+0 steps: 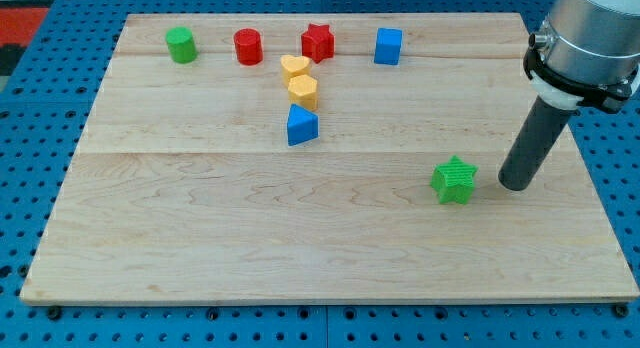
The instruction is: Move the green star to the bottom of the blue triangle
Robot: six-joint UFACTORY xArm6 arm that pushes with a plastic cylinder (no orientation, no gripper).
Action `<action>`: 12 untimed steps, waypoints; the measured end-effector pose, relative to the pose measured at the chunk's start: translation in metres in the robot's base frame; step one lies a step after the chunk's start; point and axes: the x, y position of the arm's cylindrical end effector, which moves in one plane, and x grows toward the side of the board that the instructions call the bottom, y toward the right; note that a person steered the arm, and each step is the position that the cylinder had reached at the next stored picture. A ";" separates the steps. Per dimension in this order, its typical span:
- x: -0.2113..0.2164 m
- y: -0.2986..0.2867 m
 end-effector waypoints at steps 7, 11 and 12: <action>0.000 -0.169; 0.012 -0.190; 0.004 -0.192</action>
